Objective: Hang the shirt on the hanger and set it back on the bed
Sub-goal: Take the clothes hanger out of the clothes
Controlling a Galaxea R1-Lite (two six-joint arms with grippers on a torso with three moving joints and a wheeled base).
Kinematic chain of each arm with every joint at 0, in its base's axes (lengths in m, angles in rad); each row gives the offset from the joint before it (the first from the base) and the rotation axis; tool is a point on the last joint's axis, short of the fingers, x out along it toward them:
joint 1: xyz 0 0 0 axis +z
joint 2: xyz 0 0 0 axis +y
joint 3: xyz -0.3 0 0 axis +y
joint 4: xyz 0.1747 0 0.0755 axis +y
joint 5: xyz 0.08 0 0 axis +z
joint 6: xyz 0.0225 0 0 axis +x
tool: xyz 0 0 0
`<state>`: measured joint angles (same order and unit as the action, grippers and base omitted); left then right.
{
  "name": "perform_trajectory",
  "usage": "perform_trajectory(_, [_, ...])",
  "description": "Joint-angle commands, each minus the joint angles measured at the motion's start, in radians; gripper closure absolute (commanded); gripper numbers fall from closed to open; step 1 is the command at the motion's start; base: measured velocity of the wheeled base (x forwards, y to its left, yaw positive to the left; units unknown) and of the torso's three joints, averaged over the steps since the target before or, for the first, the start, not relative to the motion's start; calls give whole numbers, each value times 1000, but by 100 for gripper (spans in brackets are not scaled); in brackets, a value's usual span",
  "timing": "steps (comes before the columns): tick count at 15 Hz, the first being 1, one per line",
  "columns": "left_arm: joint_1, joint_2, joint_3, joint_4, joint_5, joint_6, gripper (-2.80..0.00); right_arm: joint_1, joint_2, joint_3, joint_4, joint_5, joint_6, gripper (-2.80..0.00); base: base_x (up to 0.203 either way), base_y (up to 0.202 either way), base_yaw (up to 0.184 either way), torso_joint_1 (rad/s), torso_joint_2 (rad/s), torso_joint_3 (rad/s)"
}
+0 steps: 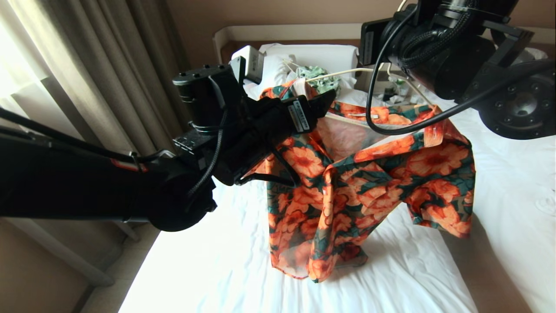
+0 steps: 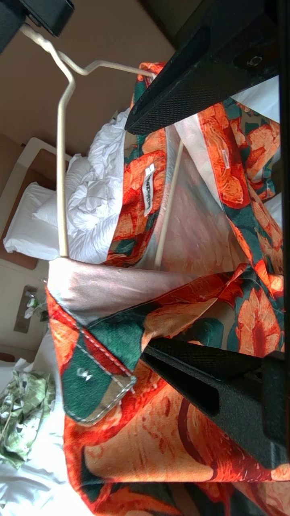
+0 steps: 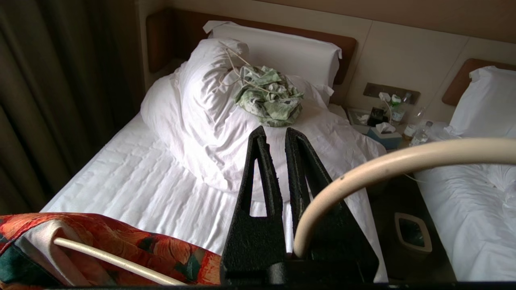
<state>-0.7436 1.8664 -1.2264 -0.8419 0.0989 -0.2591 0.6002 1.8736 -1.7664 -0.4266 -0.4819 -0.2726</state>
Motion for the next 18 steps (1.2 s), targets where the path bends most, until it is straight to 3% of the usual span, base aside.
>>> perform_trajectory(1, [-2, 25, -7, -6, 2, -2, -280, 0, -3, 8, -4, -2, -2, 0, 0, 0, 0, 0, 0, 0])
perform_trajectory(8, [-17, 28, -31, -13, -21, -5, -280, 0, -2, 15, -4, -1, 0, 0, 0, 0, 0, 0, 0, 0])
perform_trajectory(18, [-4, 77, -109, 27, 16, 57, -280, 13, -4, 24, -4, 0, -1, 0, 0, 0, 0, 0, 0, 0])
